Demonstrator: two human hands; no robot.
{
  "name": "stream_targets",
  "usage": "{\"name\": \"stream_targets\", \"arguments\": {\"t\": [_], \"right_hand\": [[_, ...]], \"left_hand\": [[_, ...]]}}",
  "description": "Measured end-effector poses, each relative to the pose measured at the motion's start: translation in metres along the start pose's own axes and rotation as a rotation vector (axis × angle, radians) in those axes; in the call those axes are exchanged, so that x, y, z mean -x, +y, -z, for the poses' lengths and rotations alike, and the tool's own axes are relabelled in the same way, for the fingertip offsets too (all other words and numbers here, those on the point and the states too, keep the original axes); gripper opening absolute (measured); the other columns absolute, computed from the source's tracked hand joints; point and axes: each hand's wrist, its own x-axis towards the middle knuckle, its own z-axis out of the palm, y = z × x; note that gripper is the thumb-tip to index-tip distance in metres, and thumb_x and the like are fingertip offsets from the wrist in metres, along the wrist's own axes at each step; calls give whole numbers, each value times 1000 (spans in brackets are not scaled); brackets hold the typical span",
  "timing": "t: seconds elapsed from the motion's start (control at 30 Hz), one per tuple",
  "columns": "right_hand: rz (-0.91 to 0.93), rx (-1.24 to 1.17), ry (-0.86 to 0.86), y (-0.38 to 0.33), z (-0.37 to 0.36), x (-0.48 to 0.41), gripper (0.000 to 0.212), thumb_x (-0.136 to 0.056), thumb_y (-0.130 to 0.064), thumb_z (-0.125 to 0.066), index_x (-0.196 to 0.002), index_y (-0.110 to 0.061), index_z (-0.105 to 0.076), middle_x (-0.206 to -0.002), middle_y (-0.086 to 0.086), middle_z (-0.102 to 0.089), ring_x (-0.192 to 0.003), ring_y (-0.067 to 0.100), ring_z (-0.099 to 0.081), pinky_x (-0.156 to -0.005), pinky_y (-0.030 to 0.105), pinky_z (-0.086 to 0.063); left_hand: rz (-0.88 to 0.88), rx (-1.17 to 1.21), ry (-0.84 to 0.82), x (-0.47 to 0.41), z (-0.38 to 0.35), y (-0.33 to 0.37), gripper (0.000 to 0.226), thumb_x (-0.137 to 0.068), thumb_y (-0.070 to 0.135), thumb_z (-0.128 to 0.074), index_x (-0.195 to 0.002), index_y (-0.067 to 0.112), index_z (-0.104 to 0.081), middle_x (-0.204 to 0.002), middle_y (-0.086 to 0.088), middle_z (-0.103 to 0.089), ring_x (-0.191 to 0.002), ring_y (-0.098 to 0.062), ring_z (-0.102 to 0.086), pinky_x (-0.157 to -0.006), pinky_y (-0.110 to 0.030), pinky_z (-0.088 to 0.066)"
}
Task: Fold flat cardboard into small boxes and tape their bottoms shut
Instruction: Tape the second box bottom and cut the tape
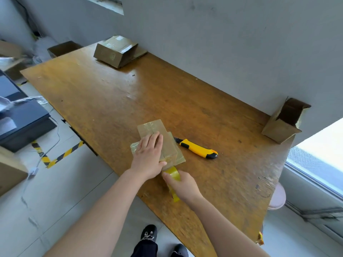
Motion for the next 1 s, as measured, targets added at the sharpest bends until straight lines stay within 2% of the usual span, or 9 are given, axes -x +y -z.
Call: {"name": "stream_targets", "arguments": {"t": [0.2, 0.3, 0.47, 0.6, 0.7, 0.83, 0.9, 0.97, 1.0], "right_hand": [[-145, 33, -19, -8, 5, -9, 45, -79, -63, -62, -65, -19, -58, -57, -6, -58, -51, 9, -55, -48, 24, -42], [-280, 17, -82, -6, 9, -8, 53, -76, -66, -64, -76, -13, -57, -66, -1, -57, -61, 13, -56, -55, 26, -44], [-219, 118, -45, -7, 6, -5, 56, -81, -70, -56, -75, -15, -51, -71, 0, -50, -61, 12, -47, -53, 24, -36], [-174, 88, -93, -10, 13, -3, 55, -86, -61, -56, -115, -15, -60, -116, 3, -60, -93, 14, -56, -75, 26, -45], [-138, 36, -117, -14, 16, -3, 36, -86, -54, -60, -98, -20, -62, -98, -1, -61, -81, 8, -53, -62, 23, -42], [-156, -59, -120, -15, 15, -2, 41, -84, -55, -63, -110, -24, -60, -109, -2, -60, -92, 9, -54, -65, 23, -39], [-140, -107, -122, -15, 15, -2, 41, -83, -54, -65, -111, -25, -61, -110, -3, -62, -94, 8, -55, -69, 24, -41], [-133, -117, -118, -15, 14, -3, 43, -82, -52, -65, -115, -25, -62, -112, -5, -61, -98, 11, -55, -75, 27, -41], [-133, -107, -116, -15, 15, -3, 43, -82, -52, -65, -115, -24, -61, -112, -5, -60, -99, 12, -54, -77, 27, -40]], "left_hand": [[1, -10, 14, 0, 1, 1, 94, -87, 50, -59, -153, 14, -1, -159, -5, -4, -146, -28, 1, -118, -43, -4], [-7, -20, 17, -1, 0, 0, 94, -87, 51, -57, -153, 14, -2, -159, -6, -5, -146, -29, 0, -119, -43, -4], [-17, -65, 52, -2, -1, -2, 95, -83, 54, -58, -152, 12, -6, -158, -8, -9, -145, -30, -5, -118, -43, -6], [-23, -88, 100, -1, -6, 2, 92, -82, 51, -59, -151, 9, -13, -157, -11, -15, -143, -31, -11, -118, -45, -9], [-53, -53, 99, -1, -6, -2, 92, -85, 48, -61, -152, 11, -11, -159, -10, -11, -146, -29, -6, -118, -41, -4], [-95, 67, 132, 9, -1, -13, 94, -84, 45, -67, -153, 19, -9, -162, -6, -2, -148, -22, 4, -117, -38, 7], [-72, 141, 198, 22, -1, -12, 91, -79, 39, -71, -151, 21, -17, -160, -9, -6, -148, -26, 2, -119, -46, 0], [30, 293, 361, 39, -8, -6, 74, -70, 23, -69, -137, 18, -37, -145, -12, -30, -137, -32, -25, -113, -49, -27], [102, 378, 458, 48, -13, -2, 62, -65, 14, -65, -124, 17, -44, -129, -10, -40, -121, -29, -39, -100, -45, -41]]}}
